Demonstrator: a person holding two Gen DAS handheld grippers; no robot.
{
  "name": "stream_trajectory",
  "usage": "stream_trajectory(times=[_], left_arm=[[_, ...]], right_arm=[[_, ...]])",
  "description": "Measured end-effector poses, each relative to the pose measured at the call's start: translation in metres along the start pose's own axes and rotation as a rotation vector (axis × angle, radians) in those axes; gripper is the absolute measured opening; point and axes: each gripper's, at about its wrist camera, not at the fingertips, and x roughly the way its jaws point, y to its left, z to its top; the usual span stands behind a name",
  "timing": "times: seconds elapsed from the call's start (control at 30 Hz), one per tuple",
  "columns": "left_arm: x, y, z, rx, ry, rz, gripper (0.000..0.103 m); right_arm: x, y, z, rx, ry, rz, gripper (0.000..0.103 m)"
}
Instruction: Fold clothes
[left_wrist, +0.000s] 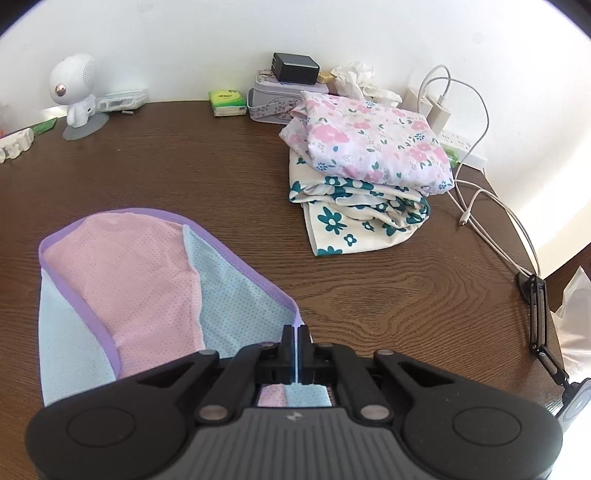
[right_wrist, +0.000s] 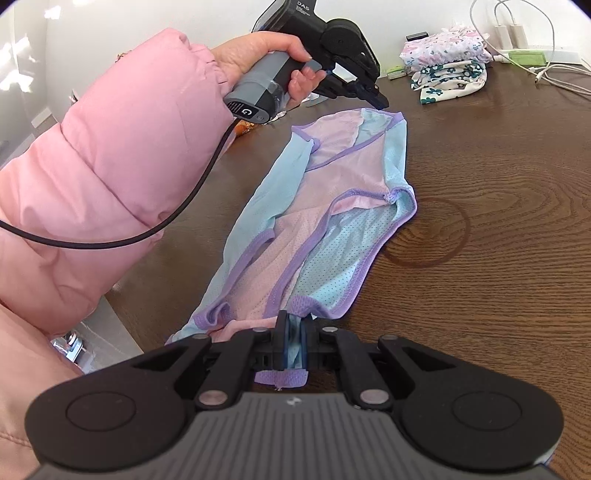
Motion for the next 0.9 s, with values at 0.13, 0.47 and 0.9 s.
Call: stream_trajectory(times=[0.13,0.47,0.9], left_arm=[[0.006,-0.005,-0.006,0.002,0.033,-0.029,0.011],[0.033,-0.033,-0.013,0.028,0.074,0.093,0.034],[0.017,-0.017,-0.014,-0.003,-0.004,0.091,0.000]], right_arm=[[0.003,0.002,0.000,-0.002,0.008,-0.010,0.005],[0.000,0.000,-0.001,0.000,0.005,-0.004,0.005],[-0.001,-0.001,-0.002,-0.009,0.005,0.012,0.005]])
